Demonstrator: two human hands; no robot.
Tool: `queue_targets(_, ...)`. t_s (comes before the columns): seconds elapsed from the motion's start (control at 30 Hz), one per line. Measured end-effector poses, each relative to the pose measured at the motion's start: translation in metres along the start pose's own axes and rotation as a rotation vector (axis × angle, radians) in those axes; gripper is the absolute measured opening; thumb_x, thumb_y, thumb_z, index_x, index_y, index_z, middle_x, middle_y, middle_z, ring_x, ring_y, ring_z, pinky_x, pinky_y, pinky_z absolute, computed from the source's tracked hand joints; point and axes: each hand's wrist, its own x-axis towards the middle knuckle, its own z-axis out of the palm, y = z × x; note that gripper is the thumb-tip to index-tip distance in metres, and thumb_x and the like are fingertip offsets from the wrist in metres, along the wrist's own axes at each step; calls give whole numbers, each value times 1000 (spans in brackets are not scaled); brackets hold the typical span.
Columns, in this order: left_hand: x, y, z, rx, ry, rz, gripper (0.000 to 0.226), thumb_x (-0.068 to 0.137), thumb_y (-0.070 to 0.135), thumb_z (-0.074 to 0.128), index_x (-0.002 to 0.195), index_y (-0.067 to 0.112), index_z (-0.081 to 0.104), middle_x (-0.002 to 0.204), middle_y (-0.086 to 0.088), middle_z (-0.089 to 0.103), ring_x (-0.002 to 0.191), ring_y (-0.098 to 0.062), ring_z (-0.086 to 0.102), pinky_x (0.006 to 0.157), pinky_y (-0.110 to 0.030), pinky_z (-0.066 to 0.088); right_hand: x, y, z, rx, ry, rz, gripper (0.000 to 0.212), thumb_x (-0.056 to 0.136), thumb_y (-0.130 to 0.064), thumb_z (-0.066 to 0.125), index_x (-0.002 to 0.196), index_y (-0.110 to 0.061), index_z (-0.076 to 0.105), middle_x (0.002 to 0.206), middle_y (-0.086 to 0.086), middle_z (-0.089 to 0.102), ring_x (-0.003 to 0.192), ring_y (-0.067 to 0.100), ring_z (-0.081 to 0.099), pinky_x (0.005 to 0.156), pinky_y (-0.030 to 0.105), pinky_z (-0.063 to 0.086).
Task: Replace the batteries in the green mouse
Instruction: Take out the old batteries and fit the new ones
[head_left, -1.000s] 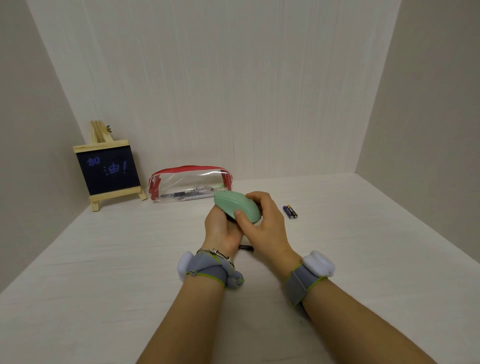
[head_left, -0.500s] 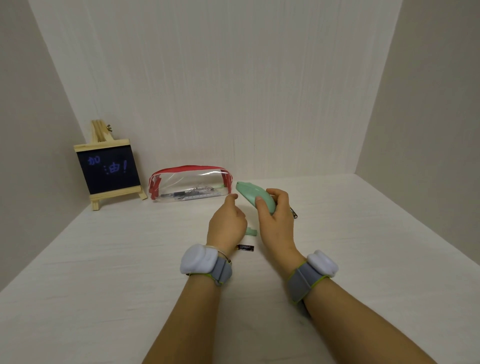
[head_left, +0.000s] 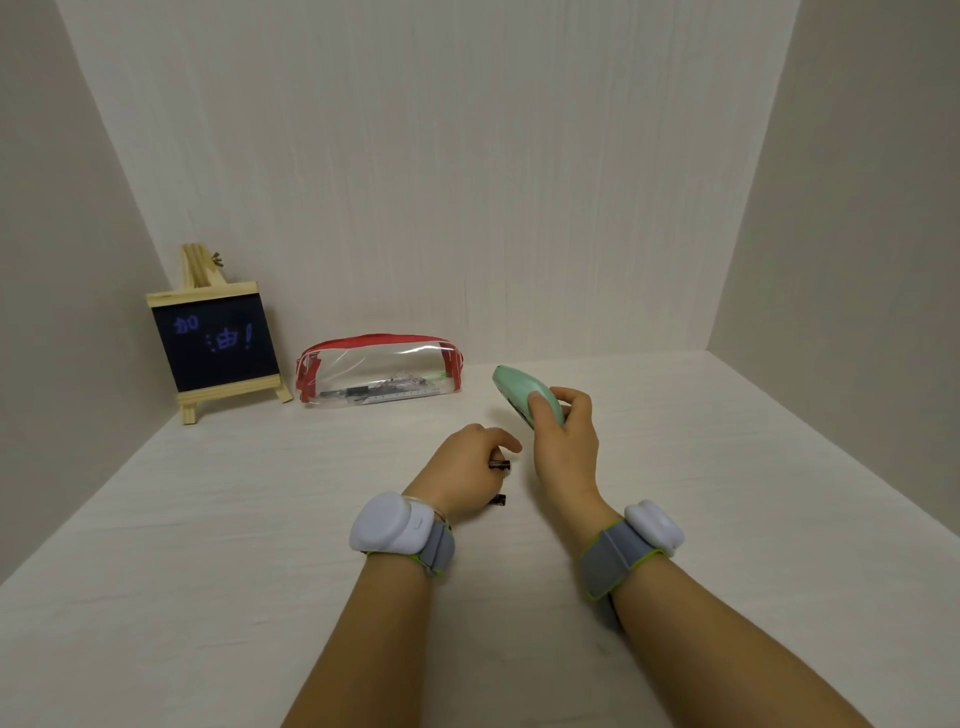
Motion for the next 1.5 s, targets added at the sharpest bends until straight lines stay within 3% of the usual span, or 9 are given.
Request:
queue_targets(0.13, -2, 3, -1, -35, -24, 0, 36, 84, 0, 50, 112, 14, 66, 113, -10, 66, 104, -22, 60, 78, -17, 40, 0, 1, 0, -8, -14, 21, 18, 89, -27, 53, 105, -20, 46, 86, -11, 51, 76, 1, 50, 63, 18, 40)
queue_targets(0.27, -2, 3, -1, -28, -48, 16, 35, 84, -1, 51, 111, 13, 70, 112, -6, 68, 104, -18, 61, 68, -6, 34, 0, 1, 1, -20, -16, 33, 18, 89, -26, 54, 104, -20, 46, 85, -10, 50, 75, 1, 50, 63, 18, 40)
queue_targets(0.4, -2, 1, -1, -30, -94, 13, 30, 85, 1, 54, 106, 13, 72, 103, -7, 73, 82, -8, 58, 59, 5, 35, 0, 1, 2, -26, -25, 32, 17, 89, -26, 54, 103, -21, 46, 85, -10, 51, 75, 2, 50, 62, 18, 39)
queue_targets(0.63, -1, 0, 1, -15, -84, 18, 30, 84, 1, 54, 104, 12, 73, 101, -7, 74, 81, -6, 56, 59, 7, 34, 0, 1, 2, -50, -39, 29, 18, 88, -27, 55, 103, -21, 46, 84, -10, 51, 75, 2, 50, 63, 18, 40)
queue_targets(0.8, 1, -2, 3, -18, -76, 6, 30, 85, 3, 54, 105, 14, 73, 102, -6, 74, 97, -15, 65, 64, -3, 37, 0, 2, 2, -43, -42, 38, 18, 88, -27, 54, 103, -21, 46, 84, -10, 51, 76, 4, 50, 72, 27, 39)
queue_targets(0.93, 1, -2, 4, -10, -79, 6, 30, 85, 4, 54, 106, 14, 73, 105, -5, 74, 100, -16, 64, 70, -5, 33, 0, 1, 2, -40, -47, 36, 18, 89, -27, 54, 103, -21, 46, 84, -10, 51, 75, 2, 50, 65, 24, 41)
queue_targets(1.2, 1, -2, 4, -12, -73, 1, 20, 87, 16, 58, 94, 12, 77, 94, -4, 76, 80, -6, 59, 59, 2, 34, -1, 1, 2, -39, -55, 38, 18, 89, -27, 54, 103, -22, 46, 85, -10, 51, 76, 2, 51, 63, 18, 40)
queue_targets(1.4, 0, -1, 3, -8, -76, -7, 21, 86, 18, 61, 96, 10, 77, 98, -5, 76, 82, -7, 59, 60, -4, 37, -1, 1, 2, -43, -58, 33, 17, 89, -27, 54, 102, -21, 46, 84, -11, 51, 75, 1, 50, 63, 17, 40)
queue_targets(1.5, 0, 0, 3, -12, -79, -28, 25, 86, 20, 63, 108, 13, 73, 107, -3, 73, 98, -15, 64, 74, -12, 39, -1, 1, 2, -45, -54, 33, 16, 90, -28, 52, 103, -20, 46, 84, -11, 51, 75, 2, 50, 63, 18, 40)
